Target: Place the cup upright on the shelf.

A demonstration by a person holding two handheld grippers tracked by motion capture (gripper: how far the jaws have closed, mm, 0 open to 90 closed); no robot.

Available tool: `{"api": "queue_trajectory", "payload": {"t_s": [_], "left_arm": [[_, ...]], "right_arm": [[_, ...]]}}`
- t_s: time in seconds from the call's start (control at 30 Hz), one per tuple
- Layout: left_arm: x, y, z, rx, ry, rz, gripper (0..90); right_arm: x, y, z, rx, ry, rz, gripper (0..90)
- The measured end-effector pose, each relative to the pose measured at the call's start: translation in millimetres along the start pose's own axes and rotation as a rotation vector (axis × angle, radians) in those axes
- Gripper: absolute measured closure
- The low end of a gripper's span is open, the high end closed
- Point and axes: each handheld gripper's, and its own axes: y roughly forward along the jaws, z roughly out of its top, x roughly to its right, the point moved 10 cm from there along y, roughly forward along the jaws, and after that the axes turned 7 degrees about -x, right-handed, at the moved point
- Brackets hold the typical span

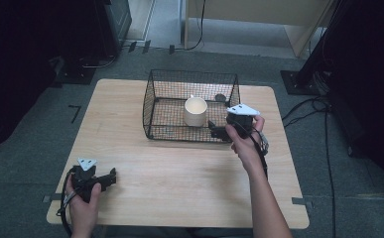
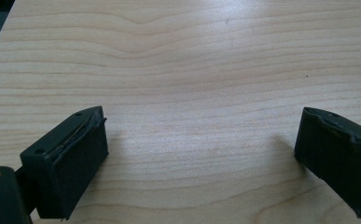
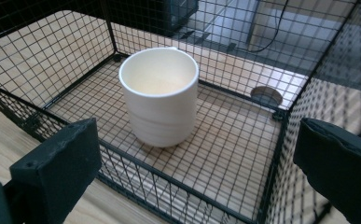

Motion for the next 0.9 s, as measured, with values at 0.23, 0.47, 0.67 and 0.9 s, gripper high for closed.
{"api": "queue_trajectory", "payload": {"t_s": [0.23, 0.47, 0.67, 0.9], "left_arm": [[0.1, 0.1, 0.1, 0.002, -0.001, -0.001, 2.6], [-0.1, 0.0, -0.1, -0.001, 0.002, 0.000, 2.6], [-0.1, 0.0, -0.1, -0.001, 0.002, 0.000, 2.6], [-0.1, 0.0, -0.1, 0.000, 0.002, 0.000, 2.6]], "right_arm": [[8.9, -15.9, -23.5, 0.008, 0.021, -0.016, 0.4], [20.2, -26.9, -47.8, 0.009, 0.052, -0.037, 5.0], [28.2, -32.8, -70.6, 0.001, 0.074, -0.045, 5.2], [39.9, -38.1, -94.6, -0.022, 0.102, -0.066, 6.1]]}}
